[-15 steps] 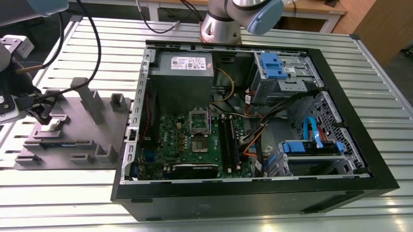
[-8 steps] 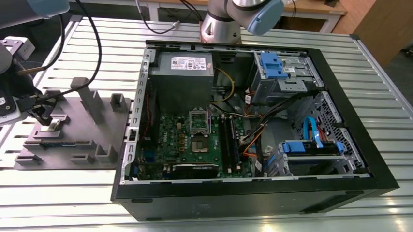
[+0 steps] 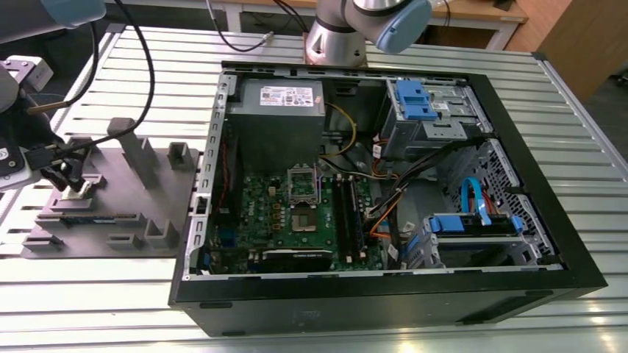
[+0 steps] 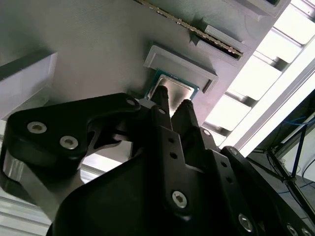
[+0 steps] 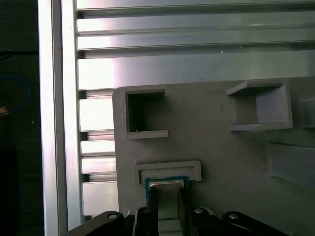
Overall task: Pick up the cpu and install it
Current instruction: 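Pick up the cpu and move it towards the insertion slot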
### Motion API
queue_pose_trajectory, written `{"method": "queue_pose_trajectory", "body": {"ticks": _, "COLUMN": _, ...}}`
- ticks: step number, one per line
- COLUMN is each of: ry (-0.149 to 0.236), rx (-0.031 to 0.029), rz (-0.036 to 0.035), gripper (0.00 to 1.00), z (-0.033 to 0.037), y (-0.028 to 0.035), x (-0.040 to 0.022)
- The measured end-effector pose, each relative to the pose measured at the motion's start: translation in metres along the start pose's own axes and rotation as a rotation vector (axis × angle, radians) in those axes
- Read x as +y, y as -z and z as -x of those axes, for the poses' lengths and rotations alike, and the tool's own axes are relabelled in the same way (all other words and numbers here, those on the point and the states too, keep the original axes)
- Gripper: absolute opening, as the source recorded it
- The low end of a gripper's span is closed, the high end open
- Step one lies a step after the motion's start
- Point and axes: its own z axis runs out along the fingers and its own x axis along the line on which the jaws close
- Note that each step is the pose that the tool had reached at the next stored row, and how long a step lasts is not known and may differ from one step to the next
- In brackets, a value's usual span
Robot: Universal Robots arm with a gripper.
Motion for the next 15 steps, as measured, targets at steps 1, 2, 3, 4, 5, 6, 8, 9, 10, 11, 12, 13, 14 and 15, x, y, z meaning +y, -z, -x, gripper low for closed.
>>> {"method": "queue_pose_trajectory", "body": {"ticks": 1, "ry": 0.0, "rx": 0.0, "rz": 0.0, "gripper": 0.3, "z": 0.0, "y": 0.0, "x": 0.0}}
{"method": "queue_pose_trajectory", "body": {"ticks": 2, "ry": 0.0, "rx": 0.0, "rz": 0.0, "gripper": 0.36, "z": 0.0, "y": 0.0, "x": 0.0}}
{"method": "queue_pose_trajectory", "body": {"ticks": 3, "ry": 0.0, "rx": 0.0, "rz": 0.0, "gripper": 0.42, "z": 0.0, "y": 0.0, "x": 0.0}}
{"method": "queue_pose_trajectory", "body": {"ticks": 4, "ry": 0.0, "rx": 0.0, "rz": 0.0, "gripper": 0.47, "z": 0.0, "y": 0.0, "x": 0.0}}
{"method": "queue_pose_trajectory", "body": {"ticks": 5, "ry": 0.0, "rx": 0.0, "rz": 0.0, "gripper": 0.47, "z": 0.0, "y": 0.0, "x": 0.0}}
{"method": "queue_pose_trajectory", "body": {"ticks": 6, "ry": 0.0, "rx": 0.0, "rz": 0.0, "gripper": 0.53, "z": 0.0, "y": -0.0001, "x": 0.0}}
{"method": "queue_pose_trajectory", "body": {"ticks": 8, "ry": 0.0, "rx": 0.0, "rz": 0.0, "gripper": 0.53, "z": 0.0, "y": -0.0001, "x": 0.0}}
{"method": "queue_pose_trajectory", "body": {"ticks": 9, "ry": 0.0, "rx": 0.0001, "rz": -0.0001, "gripper": 0.6, "z": 0.0, "y": -0.0001, "x": 0.0}}
{"method": "queue_pose_trajectory", "body": {"ticks": 10, "ry": 0.0, "rx": -0.0003, "rz": 0.0002, "gripper": 0.6, "z": 0.0, "y": -0.0009, "x": 0.0}}
{"method": "queue_pose_trajectory", "body": {"ticks": 11, "ry": 0.0, "rx": -0.0005, "rz": 0.0003, "gripper": 0.6, "z": 0.0, "y": -0.0024, "x": -0.0001}}
{"method": "queue_pose_trajectory", "body": {"ticks": 12, "ry": 0.0, "rx": -0.0002, "rz": 0.0, "gripper": 0.6, "z": -0.0001, "y": -0.0037, "x": -0.0001}}
{"method": "queue_pose_trajectory", "body": {"ticks": 13, "ry": 0.0, "rx": 0.0, "rz": -0.0001, "gripper": 0.6, "z": -0.0001, "y": -0.0048, "x": -0.0002}}
{"method": "queue_pose_trajectory", "body": {"ticks": 14, "ry": 0.0, "rx": -0.0001, "rz": 0.0, "gripper": 0.6, "z": -0.0001, "y": -0.0059, "x": -0.0002}}
{"method": "queue_pose_trajectory", "body": {"ticks": 15, "ry": 0.001, "rx": -0.0001, "rz": -0.0001, "gripper": 0.6, "z": 0.0, "y": -0.0067, "x": -0.0003}}
